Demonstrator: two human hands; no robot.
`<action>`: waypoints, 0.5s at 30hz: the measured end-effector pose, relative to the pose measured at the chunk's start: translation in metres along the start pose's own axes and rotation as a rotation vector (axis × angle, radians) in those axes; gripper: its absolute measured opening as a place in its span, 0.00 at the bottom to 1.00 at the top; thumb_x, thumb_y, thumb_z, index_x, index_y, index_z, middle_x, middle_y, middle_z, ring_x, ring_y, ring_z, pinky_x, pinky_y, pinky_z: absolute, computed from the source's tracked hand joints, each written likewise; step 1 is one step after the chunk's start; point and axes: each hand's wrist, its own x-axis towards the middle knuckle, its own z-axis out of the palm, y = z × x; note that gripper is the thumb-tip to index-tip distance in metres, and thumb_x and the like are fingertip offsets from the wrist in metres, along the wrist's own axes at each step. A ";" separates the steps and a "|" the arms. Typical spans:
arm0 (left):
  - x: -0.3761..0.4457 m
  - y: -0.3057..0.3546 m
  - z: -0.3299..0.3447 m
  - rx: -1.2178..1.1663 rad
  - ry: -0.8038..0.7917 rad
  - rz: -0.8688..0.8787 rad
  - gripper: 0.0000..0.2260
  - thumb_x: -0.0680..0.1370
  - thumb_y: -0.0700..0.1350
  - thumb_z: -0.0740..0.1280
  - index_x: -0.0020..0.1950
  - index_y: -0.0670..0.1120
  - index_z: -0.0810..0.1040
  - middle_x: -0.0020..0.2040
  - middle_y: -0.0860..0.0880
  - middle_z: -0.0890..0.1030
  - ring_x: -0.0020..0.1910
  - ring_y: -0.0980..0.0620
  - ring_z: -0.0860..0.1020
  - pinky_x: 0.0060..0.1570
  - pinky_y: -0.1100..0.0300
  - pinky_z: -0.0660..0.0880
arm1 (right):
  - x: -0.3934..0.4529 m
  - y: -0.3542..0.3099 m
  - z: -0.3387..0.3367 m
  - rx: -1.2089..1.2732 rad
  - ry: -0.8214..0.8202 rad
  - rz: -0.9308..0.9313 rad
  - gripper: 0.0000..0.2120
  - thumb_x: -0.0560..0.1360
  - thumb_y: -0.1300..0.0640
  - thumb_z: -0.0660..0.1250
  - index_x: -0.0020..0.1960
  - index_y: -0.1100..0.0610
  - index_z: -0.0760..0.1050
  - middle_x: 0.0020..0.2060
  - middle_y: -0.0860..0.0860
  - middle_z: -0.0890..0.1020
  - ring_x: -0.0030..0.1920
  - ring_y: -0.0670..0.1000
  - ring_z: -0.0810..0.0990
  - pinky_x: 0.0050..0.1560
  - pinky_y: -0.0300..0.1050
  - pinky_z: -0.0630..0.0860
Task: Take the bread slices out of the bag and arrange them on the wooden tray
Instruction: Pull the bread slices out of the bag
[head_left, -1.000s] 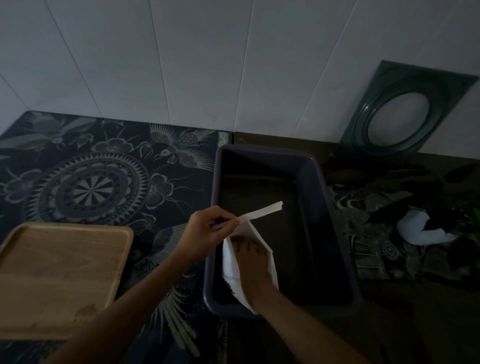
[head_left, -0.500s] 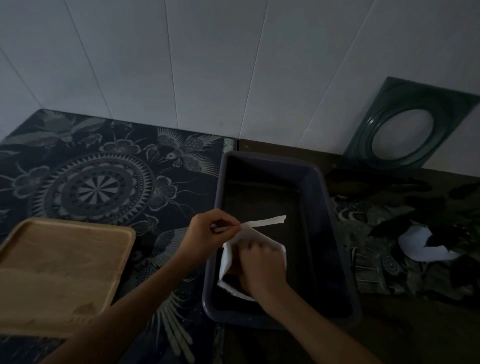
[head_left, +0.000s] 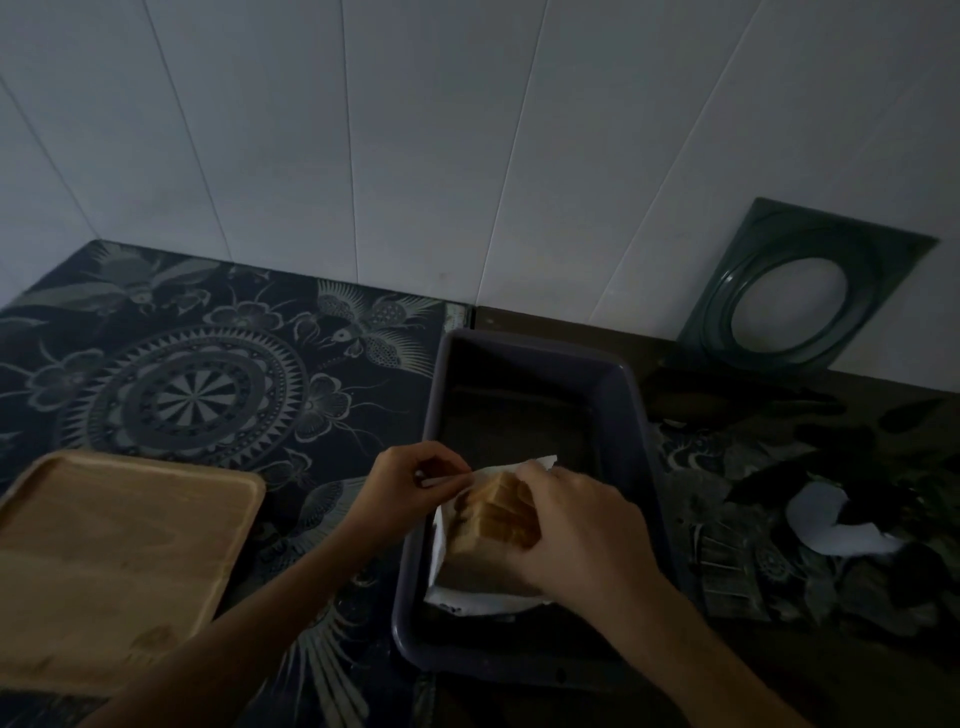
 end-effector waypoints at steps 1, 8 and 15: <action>-0.001 0.000 0.000 0.002 -0.004 -0.007 0.04 0.73 0.46 0.77 0.47 0.52 0.86 0.43 0.55 0.87 0.45 0.57 0.85 0.47 0.64 0.81 | -0.001 0.004 -0.010 0.021 -0.007 0.001 0.30 0.64 0.29 0.69 0.62 0.40 0.69 0.53 0.42 0.80 0.49 0.45 0.79 0.42 0.41 0.73; -0.001 0.010 -0.001 0.049 -0.052 -0.011 0.09 0.75 0.43 0.75 0.53 0.54 0.84 0.42 0.60 0.85 0.44 0.60 0.84 0.45 0.67 0.78 | -0.002 0.030 -0.074 0.202 -0.001 -0.027 0.24 0.62 0.34 0.74 0.54 0.39 0.74 0.45 0.38 0.81 0.45 0.40 0.81 0.45 0.40 0.78; 0.002 0.049 -0.011 0.116 -0.236 0.100 0.42 0.66 0.56 0.81 0.71 0.72 0.60 0.64 0.69 0.75 0.62 0.68 0.75 0.57 0.74 0.74 | 0.010 0.044 -0.107 0.325 0.070 -0.082 0.24 0.61 0.36 0.77 0.54 0.40 0.77 0.47 0.38 0.82 0.48 0.38 0.81 0.47 0.41 0.81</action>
